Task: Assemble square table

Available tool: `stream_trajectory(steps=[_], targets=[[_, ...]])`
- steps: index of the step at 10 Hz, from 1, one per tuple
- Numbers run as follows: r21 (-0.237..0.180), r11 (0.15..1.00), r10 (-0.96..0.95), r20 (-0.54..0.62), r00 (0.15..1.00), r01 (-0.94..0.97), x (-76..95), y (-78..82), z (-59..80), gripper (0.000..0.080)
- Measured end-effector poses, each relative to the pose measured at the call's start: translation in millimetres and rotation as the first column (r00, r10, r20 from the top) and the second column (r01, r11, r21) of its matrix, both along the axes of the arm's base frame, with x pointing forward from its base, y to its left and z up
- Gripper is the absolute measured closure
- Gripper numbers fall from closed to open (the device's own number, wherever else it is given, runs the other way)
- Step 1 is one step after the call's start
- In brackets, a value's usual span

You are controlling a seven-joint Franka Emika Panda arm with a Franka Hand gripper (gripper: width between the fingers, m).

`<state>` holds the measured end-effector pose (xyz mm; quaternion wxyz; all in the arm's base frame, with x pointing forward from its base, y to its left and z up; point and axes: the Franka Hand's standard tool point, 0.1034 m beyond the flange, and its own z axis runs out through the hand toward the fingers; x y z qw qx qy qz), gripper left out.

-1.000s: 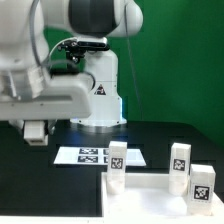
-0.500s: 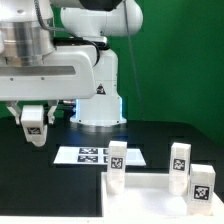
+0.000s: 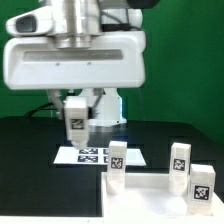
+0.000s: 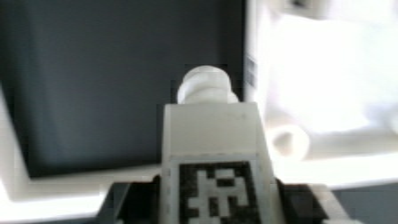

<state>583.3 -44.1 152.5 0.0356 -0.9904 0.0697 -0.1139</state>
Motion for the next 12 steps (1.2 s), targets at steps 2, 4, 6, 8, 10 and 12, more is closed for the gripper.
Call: stream_trajectory(steps=[2,4,6,8,10,12], targets=[[-0.038,0.999,-0.006,0.079,0.997,0.009,-4.3,-6.6,-1.1,0.0517],[-0.056,0.998,-0.005,0.104,0.995,0.011,-5.8,-8.2,-3.0,0.0517],[-0.058,0.998,0.006,0.116,0.993,0.001,0.1,1.5,-3.1,0.0517],[-0.045,0.999,-0.014,0.151,0.988,0.020,29.3,24.4,-4.3,0.0517],[-0.077,0.997,-0.011,0.197,0.980,0.026,42.7,27.6,-20.4,0.0517],[-0.075,0.997,-0.013,0.195,0.981,0.028,42.5,26.3,-19.4,0.0517]])
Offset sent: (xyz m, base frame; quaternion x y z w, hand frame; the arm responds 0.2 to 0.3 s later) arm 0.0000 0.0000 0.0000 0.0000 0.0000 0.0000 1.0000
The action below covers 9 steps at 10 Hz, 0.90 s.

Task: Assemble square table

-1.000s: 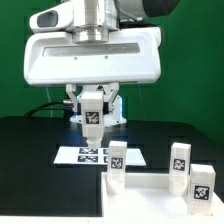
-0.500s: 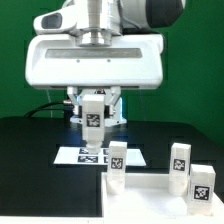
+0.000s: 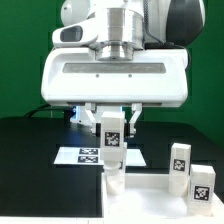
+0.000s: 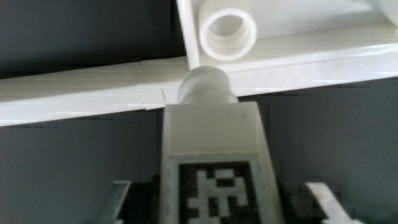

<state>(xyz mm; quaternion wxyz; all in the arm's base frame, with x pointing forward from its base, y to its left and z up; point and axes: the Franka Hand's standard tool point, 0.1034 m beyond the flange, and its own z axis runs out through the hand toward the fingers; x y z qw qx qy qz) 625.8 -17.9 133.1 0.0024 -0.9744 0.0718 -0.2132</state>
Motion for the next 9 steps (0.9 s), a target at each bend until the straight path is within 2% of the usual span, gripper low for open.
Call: stream_trajectory(steps=[3,5,9], targets=[[-0.001,1.000,0.000,-0.003,1.000,0.000,-0.9,0.2,-2.6,0.0517],[-0.016,1.000,0.005,-0.006,1.000,-0.005,-0.5,3.5,-19.8,0.0517],[-0.014,1.000,0.008,-0.024,1.000,-0.009,0.6,13.4,-36.7,0.0517]])
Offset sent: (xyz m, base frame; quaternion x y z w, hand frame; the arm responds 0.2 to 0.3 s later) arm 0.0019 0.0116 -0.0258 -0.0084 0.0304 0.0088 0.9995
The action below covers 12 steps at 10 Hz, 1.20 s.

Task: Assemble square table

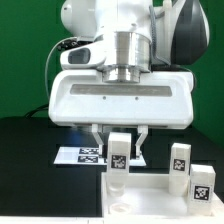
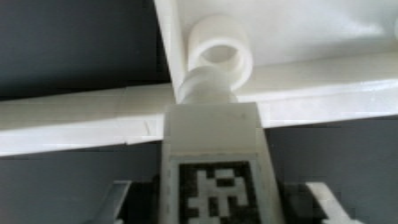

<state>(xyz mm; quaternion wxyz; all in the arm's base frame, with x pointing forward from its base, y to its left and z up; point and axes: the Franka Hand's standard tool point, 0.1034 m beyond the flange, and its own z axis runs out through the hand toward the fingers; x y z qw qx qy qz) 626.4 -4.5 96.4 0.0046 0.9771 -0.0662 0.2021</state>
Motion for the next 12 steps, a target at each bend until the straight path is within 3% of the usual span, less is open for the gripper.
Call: stream_trajectory(steps=[3,8,12], targets=[[-0.006,1.000,-0.001,-0.008,1.000,0.001,1.6,3.3,-13.2,0.0517],[-0.031,1.000,-0.002,0.018,1.000,0.003,1.3,0.0,-23.8,0.0517],[-0.062,0.998,0.000,0.082,0.997,0.005,-0.9,-0.6,-23.8,0.0517]])
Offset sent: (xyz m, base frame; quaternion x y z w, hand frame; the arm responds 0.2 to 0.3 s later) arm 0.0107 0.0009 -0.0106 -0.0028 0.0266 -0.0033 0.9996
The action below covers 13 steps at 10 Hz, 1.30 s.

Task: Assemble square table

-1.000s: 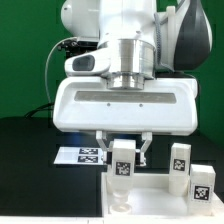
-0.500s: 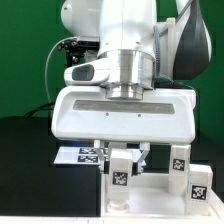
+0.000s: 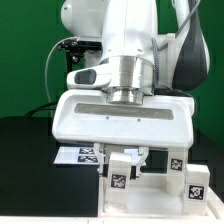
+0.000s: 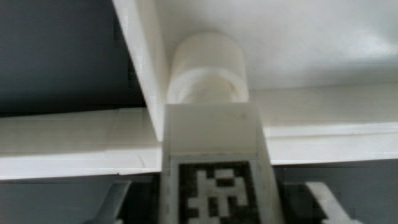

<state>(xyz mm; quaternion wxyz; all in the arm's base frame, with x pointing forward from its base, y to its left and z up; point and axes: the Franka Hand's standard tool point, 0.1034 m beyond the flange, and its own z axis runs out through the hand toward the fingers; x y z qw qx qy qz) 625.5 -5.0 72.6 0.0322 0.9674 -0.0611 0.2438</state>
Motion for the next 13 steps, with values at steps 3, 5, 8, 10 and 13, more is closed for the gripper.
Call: stream_trajectory(steps=[3,5,8,10,13], targets=[[0.000,1.000,0.000,0.000,1.000,0.000,0.0,-0.1,0.0,0.0423],[0.000,1.000,0.000,0.000,1.000,0.000,0.0,-0.1,-0.1,0.0240],[0.026,1.000,-0.003,-0.044,0.999,0.004,-0.3,2.2,1.5,0.0155],[0.077,0.997,0.003,-0.105,0.995,0.005,8.4,8.5,14.0,0.0151],[0.150,0.988,0.014,-0.281,0.960,0.030,10.5,14.7,13.6,0.0151]])
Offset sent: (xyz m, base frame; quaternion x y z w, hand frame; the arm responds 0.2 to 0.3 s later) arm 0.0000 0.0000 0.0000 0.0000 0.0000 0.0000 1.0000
